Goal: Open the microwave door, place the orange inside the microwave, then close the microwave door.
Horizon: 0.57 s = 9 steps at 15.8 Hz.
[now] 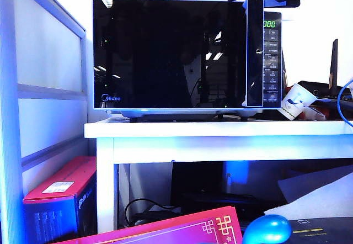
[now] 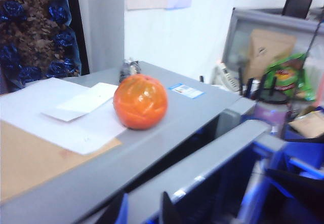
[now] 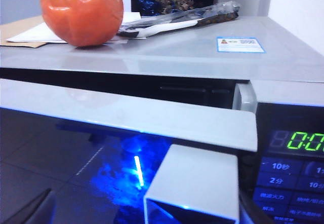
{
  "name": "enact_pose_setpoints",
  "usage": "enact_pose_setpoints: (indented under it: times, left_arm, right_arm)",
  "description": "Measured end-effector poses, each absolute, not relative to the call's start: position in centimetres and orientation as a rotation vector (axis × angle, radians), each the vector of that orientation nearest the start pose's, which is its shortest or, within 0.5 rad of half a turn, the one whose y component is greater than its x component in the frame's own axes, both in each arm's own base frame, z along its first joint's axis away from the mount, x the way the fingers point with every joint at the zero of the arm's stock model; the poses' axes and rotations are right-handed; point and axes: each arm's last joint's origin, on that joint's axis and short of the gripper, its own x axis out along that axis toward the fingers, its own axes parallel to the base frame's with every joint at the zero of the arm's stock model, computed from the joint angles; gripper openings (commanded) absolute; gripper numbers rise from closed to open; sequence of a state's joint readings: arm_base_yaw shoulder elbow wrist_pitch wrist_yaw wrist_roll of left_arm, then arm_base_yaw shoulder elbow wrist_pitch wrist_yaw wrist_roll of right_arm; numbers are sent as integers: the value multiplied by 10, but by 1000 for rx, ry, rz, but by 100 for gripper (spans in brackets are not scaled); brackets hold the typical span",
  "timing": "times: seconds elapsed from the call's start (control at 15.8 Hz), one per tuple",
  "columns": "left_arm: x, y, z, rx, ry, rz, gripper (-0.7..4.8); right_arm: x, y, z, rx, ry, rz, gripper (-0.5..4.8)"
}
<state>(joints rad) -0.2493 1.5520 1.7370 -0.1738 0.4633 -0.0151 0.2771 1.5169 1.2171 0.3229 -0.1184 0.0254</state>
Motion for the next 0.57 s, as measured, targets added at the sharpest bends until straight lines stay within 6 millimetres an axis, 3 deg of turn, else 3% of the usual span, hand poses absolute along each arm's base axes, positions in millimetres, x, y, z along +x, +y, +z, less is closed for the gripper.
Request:
enact_pose_setpoints:
  times: [0.25,0.57]
  left_arm:
    - [345,-115,459,40,-41,-628,94]
    - [367,-120,442,32,-34,-581,94]
  right_arm:
    - [335,99,358,53,-9,410,467]
    - [333,98,360,68,-5,458,467]
